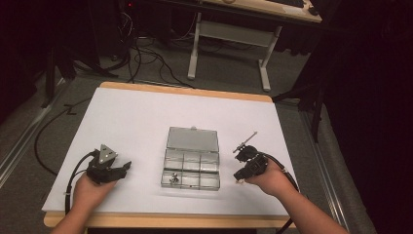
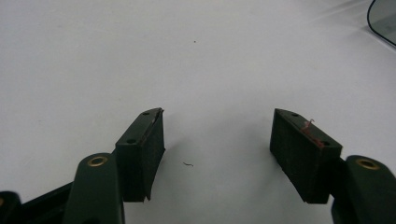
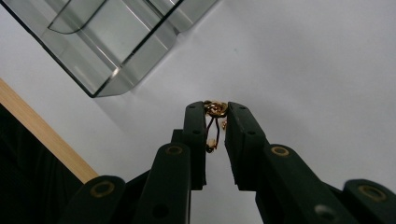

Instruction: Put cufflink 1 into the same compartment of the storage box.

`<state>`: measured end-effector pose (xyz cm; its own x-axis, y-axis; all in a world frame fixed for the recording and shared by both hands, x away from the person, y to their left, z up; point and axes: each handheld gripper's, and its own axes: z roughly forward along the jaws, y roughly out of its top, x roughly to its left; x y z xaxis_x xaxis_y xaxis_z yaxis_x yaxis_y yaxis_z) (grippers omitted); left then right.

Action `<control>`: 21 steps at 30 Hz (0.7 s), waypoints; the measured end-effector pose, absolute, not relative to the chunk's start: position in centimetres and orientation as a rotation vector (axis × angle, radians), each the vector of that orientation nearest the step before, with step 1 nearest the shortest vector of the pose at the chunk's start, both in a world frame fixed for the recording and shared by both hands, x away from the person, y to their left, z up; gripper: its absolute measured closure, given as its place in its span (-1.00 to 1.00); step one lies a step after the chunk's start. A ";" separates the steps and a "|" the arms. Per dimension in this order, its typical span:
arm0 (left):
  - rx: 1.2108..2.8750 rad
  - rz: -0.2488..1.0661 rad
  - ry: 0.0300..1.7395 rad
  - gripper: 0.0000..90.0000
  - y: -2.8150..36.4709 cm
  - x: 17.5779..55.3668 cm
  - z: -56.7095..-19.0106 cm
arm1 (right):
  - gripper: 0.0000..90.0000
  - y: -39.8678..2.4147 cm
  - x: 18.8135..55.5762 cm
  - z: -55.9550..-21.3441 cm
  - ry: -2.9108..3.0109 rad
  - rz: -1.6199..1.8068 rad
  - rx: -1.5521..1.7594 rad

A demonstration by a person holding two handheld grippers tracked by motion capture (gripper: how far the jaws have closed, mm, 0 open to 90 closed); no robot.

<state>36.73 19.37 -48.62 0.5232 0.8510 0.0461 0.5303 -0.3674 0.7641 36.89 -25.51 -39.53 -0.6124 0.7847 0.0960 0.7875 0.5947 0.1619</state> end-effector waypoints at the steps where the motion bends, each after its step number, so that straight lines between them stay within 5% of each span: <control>1: 2.054 0.579 1.120 -0.21 19.4 36.7 -48.6 | 0.76 -25.4 37.1 -39.6 -2.816 -0.310 -1.340; 21: 2.053 0.580 1.122 -0.20 19.4 36.7 -48.6 | 0.76 -21.9 36.9 -38.3 -2.865 -0.343 -1.203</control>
